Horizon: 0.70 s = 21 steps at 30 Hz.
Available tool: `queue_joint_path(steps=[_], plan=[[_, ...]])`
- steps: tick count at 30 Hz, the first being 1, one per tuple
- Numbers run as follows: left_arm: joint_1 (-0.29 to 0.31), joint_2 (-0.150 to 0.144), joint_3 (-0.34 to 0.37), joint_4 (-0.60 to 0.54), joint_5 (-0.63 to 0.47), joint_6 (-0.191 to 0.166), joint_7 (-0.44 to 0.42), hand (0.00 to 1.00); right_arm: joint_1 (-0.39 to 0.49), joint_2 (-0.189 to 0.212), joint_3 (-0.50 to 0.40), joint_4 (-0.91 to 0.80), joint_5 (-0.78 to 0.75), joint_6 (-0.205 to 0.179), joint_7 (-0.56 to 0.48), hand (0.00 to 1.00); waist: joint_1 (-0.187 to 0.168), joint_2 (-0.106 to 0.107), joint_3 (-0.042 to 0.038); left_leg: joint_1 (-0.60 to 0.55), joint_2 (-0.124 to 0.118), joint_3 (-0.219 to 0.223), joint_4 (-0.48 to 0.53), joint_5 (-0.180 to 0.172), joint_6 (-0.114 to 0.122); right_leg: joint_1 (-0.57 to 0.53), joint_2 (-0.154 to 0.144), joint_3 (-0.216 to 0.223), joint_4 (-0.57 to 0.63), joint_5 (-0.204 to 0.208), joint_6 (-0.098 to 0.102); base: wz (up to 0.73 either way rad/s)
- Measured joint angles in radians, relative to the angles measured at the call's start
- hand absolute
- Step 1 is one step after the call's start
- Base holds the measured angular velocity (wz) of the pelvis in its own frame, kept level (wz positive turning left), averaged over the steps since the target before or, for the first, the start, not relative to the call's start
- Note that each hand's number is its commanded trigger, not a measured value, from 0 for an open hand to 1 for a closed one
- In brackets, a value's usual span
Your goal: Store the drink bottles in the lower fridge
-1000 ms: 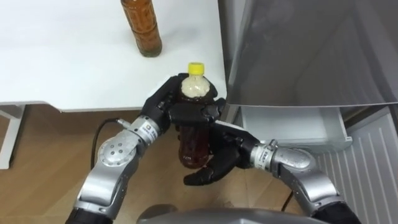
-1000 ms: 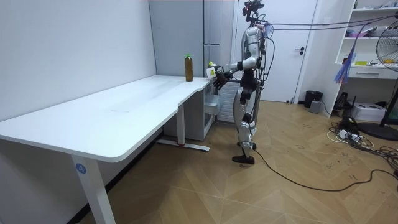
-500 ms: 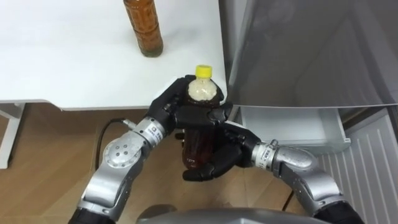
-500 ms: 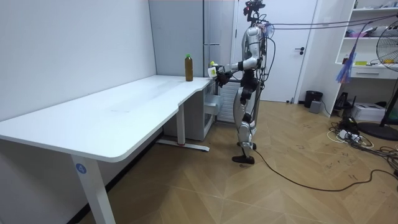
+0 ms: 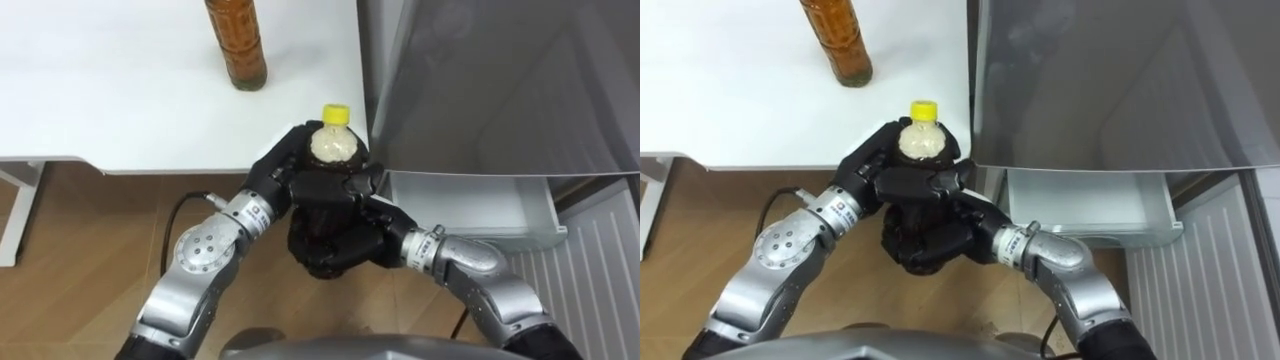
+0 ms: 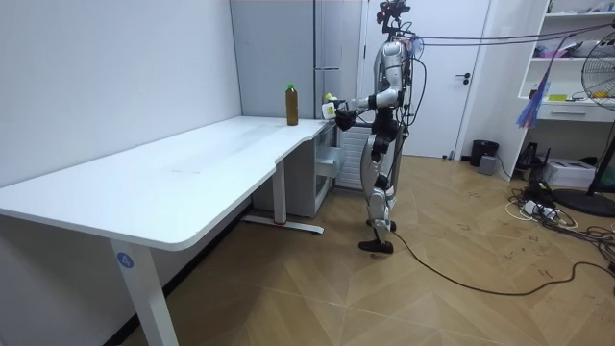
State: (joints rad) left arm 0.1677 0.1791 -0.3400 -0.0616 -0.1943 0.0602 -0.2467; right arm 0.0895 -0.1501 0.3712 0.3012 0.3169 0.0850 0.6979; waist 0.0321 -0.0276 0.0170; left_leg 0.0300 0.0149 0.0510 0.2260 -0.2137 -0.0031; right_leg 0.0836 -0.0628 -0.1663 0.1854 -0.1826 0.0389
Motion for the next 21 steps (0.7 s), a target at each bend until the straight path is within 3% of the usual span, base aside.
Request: queue_joint_path(steps=[4, 5, 6, 7, 21], plan=[[0.0, -0.002, -0.002, 0.0, -0.003, -0.002, 0.003, 0.98, 0.0, 0.0, 0.0, 0.0, 0.008, 0.0, -0.001, 1.0, 0.0, 0.0, 0.0001, 0.0, 0.0, 0.0, -0.001, 0.0, 0.0, 0.0, 0.0, -0.001, 0.0, 0.0, 0.0, 0.0], [0.0, -0.002, -0.003, 0.0, -0.01, -0.002, 0.004, 0.73, 0.0, 0.0, 0.001, 0.0, 0.014, 0.0, -0.002, 1.0, 0.0, 0.0, 0.0001, 0.0, 0.0, 0.0, 0.0, 0.0, 0.0, 0.0, 0.0, -0.001, 0.0, 0.0, 0.0, 0.0], [0.0, -0.004, 0.0, 0.0, -0.011, -0.003, 0.005, 0.41, 0.0, 0.0, 0.002, 0.0, 0.027, 0.0, -0.004, 1.0, 0.0, 0.0, 0.0001, 0.0, 0.0, 0.0, 0.0, 0.0, 0.0, 0.0, 0.0, -0.001, 0.0, 0.0, 0.0, 0.0], [0.0, -0.005, 0.001, 0.0, -0.011, -0.004, 0.005, 0.0, 0.0, 0.0, 0.003, 0.0, 0.033, 0.0, -0.005, 1.0, 0.0, 0.0, 0.0002, 0.0, 0.0, 0.0, 0.0, 0.0, 0.0, 0.0, 0.0, -0.001, 0.0, 0.0, 0.0, 0.0], [-0.001, 0.013, 0.011, 0.0, -0.05, -0.008, -0.002, 0.0, 0.0, -0.024, 0.008, 0.0, 0.035, 0.001, -0.021, 1.0, -0.003, -0.003, 0.0008, -0.002, 0.0, 0.0, 0.007, 0.0, 0.0, 0.002, 0.0, -0.003, 0.0, 0.0, 0.0, 0.0]])
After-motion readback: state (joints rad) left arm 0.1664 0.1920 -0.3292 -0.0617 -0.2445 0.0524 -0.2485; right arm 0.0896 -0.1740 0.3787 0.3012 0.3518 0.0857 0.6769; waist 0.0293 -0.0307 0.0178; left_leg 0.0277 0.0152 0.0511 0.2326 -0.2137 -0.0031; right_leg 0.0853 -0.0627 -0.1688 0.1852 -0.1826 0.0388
